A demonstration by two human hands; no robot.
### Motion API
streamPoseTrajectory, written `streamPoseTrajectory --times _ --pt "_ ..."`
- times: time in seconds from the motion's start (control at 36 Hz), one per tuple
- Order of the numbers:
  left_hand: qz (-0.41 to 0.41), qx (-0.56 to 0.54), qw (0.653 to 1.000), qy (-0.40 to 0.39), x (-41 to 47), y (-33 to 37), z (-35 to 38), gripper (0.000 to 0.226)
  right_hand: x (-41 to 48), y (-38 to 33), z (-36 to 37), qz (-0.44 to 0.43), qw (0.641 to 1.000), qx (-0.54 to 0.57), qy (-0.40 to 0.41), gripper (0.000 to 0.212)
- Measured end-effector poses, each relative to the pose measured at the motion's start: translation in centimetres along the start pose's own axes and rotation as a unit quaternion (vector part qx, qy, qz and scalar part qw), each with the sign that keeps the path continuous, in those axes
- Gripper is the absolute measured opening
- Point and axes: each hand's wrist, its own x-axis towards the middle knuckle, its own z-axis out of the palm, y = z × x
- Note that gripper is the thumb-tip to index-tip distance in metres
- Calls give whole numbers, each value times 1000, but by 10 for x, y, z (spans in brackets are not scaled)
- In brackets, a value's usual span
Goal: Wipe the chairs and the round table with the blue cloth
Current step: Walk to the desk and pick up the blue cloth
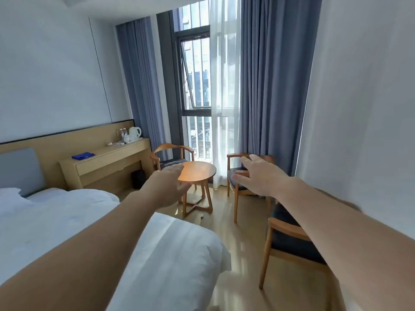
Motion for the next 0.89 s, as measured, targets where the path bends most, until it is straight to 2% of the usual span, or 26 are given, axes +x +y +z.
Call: streamPoseTrajectory --times 0.17,0.47,0.89 --pt "-15 4 1000 -25 11 15 21 69 10 20 22 0 999 -17 -38 76" --pt "-6 -5 1000 -7 60 -4 66 68 57 41 64 -25 999 -29 -33 75" --pt "40 -5 999 3 229 -79 115 67 205 61 102 4 999 -39 -7 73"
